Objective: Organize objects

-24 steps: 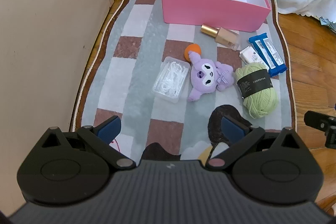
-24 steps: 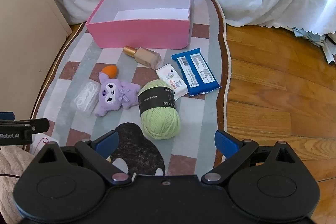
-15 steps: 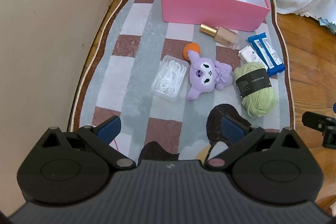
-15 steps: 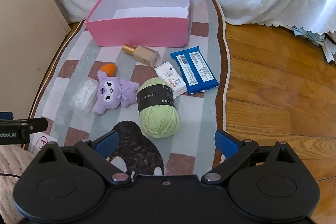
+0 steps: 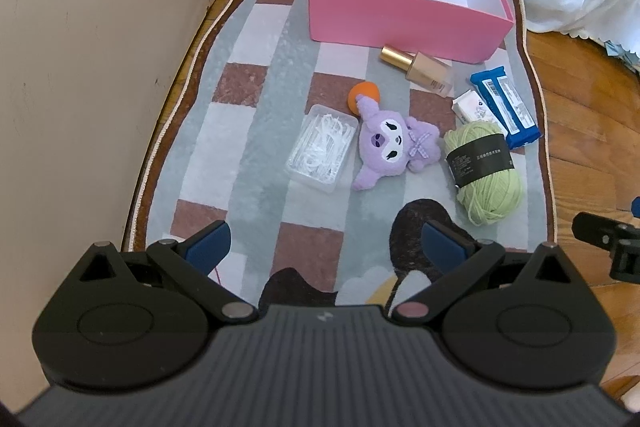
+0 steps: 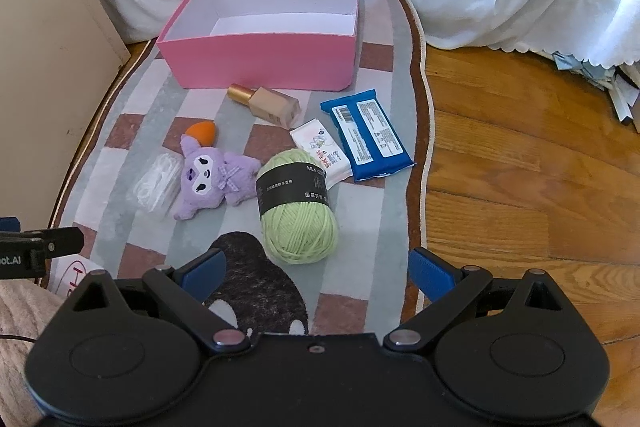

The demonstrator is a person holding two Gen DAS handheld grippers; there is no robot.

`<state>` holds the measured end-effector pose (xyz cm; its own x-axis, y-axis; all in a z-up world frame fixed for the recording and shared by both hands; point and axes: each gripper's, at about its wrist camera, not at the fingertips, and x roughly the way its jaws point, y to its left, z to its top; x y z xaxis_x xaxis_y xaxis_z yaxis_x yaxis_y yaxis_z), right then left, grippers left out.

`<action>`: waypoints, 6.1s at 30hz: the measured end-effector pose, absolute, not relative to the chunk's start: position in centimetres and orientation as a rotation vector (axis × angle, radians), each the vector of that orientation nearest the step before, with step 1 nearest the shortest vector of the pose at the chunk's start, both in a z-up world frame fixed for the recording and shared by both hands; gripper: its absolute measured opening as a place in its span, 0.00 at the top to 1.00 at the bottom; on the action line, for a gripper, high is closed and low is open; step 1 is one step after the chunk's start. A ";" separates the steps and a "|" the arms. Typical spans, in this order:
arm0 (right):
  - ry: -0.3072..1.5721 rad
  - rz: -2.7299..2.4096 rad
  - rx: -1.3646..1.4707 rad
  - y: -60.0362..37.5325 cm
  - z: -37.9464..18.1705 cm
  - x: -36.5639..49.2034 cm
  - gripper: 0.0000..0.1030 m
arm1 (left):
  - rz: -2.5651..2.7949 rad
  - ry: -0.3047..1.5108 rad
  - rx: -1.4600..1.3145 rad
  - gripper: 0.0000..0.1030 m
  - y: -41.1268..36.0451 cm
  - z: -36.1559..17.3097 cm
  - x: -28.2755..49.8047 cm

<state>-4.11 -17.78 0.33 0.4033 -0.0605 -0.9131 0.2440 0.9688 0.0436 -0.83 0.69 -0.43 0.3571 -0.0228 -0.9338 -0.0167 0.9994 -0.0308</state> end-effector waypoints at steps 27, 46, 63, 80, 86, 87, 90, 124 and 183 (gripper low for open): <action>1.130 -0.180 0.186 -19.1 0.7 -4.5 0.00 | 0.004 1.226 -0.090 0.00 1.1 -1.0 -0.9; 1.169 -0.145 0.263 -19.6 0.2 -4.3 0.00 | 0.003 1.226 -0.095 0.00 0.9 -1.1 -1.1; 1.172 -0.137 0.214 -19.2 0.4 -4.2 0.00 | -0.023 1.227 -0.079 0.00 0.3 -0.9 -1.4; 0.972 -0.050 0.105 -18.1 4.3 -5.4 0.07 | -0.062 1.120 -0.117 0.00 0.2 1.8 -2.2; 0.819 0.044 0.067 -18.6 4.6 -5.8 0.12 | -0.101 1.048 -0.019 0.00 -1.5 2.2 -0.6; 0.791 0.070 0.053 -18.6 4.3 -5.9 0.12 | -0.118 1.042 -0.026 0.00 -1.8 2.0 -0.2; 0.744 0.133 0.038 -19.2 2.4 -5.8 0.12 | -0.185 1.054 -0.083 0.00 -2.8 1.0 1.6; 0.968 0.162 -0.011 -17.9 -13.3 -1.3 0.52 | -0.497 1.131 -0.424 0.54 -9.0 -14.6 5.0; 0.937 0.312 -0.074 -26.3 -8.8 27.4 0.61 | -0.623 1.132 -0.233 0.64 -14.4 -14.2 36.1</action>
<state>27.37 -26.33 -8.81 0.5507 0.2316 -0.8019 -0.2956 0.9526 0.0721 36.14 -14.40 -14.19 0.2780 -0.5729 -0.7711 0.3450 0.8087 -0.4764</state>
